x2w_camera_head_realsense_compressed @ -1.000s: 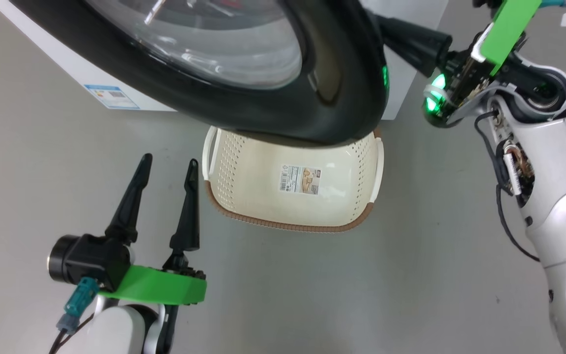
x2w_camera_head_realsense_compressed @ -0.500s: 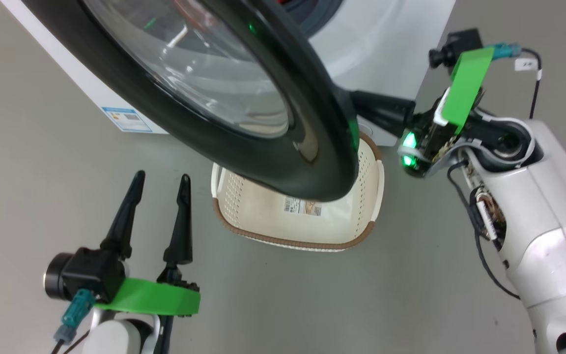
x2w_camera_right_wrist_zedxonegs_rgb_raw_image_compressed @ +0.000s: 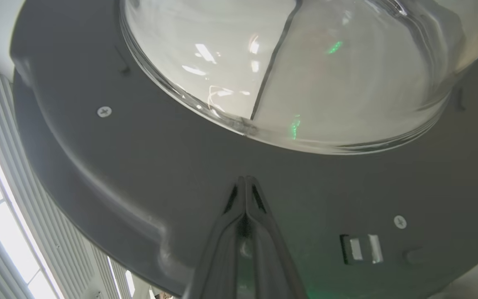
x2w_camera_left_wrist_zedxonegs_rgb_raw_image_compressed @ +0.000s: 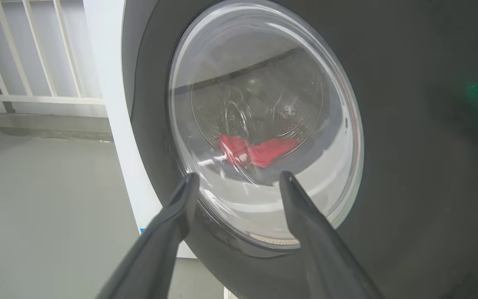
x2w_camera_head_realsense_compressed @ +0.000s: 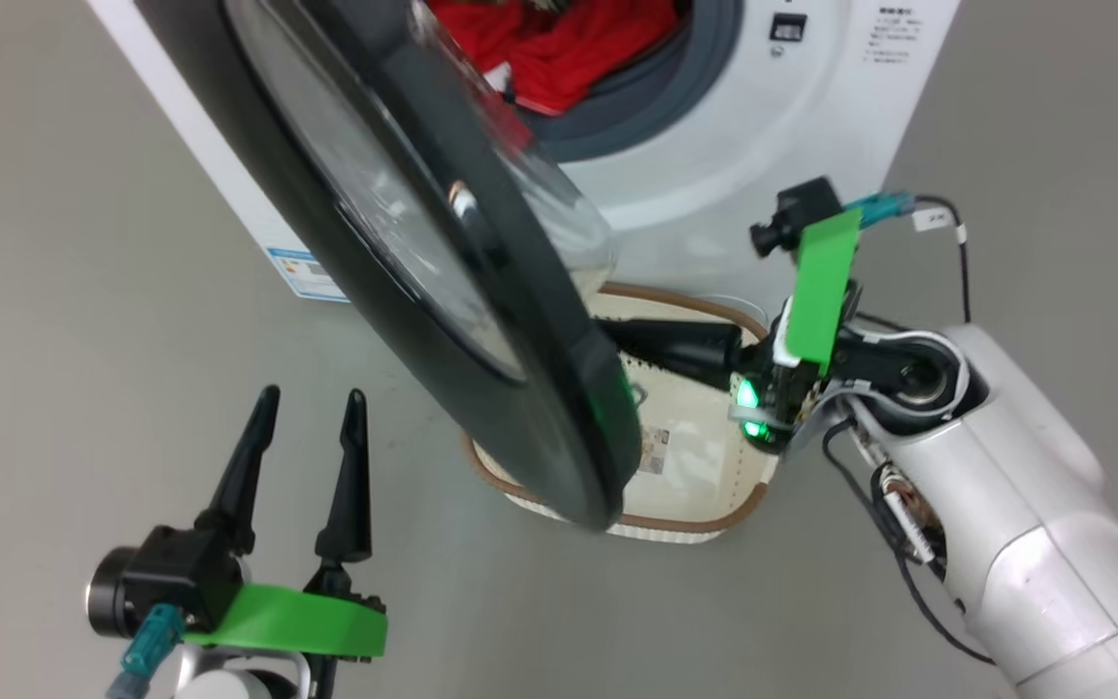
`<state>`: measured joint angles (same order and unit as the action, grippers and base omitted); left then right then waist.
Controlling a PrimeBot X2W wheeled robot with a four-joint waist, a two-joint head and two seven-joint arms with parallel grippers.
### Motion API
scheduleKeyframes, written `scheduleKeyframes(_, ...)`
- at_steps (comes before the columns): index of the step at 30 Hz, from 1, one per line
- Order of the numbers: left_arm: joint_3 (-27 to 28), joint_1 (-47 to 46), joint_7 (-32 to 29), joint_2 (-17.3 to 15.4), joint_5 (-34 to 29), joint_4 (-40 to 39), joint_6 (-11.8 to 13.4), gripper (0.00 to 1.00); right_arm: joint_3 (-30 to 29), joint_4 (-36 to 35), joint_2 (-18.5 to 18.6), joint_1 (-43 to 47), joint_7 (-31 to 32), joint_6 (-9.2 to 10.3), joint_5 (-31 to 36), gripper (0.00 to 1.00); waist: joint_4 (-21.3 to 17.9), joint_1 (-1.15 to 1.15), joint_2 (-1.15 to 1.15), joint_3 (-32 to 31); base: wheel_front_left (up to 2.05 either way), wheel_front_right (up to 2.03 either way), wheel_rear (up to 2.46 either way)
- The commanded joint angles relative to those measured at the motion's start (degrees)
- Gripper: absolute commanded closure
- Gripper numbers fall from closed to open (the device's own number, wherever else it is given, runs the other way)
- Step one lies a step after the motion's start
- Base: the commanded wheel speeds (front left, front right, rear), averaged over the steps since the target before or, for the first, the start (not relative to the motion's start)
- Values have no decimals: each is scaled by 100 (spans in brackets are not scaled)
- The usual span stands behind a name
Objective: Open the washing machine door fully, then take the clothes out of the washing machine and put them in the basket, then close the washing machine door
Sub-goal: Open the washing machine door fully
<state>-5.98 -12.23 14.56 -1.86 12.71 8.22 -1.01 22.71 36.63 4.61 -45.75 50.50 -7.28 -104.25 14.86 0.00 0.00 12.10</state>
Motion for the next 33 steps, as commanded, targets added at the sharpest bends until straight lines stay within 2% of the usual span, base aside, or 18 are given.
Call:
scheduleKeyframes(1,185,41,44,-101,49,-92,18,0,146,-189,-172,93,7,-21,-90,100,161,0,0,-162,0,0,0)
scheduleKeyframes(17,198,361,44,-101,0,175,-105,0,1149,-217,-173,449,-445,-21,-547,100,763,0,0,-772,0,0,0)
scheduleKeyframes(27,127,434,44,-101,5,318,-132,0,1514,-195,-173,533,-731,-21,-759,100,1184,0,0,-986,0,0,0)
scheduleKeyframes(33,122,456,44,-101,-2,356,-148,0,1635,-204,-173,526,-849,-21,-834,100,1310,0,0,-1039,0,0,0)
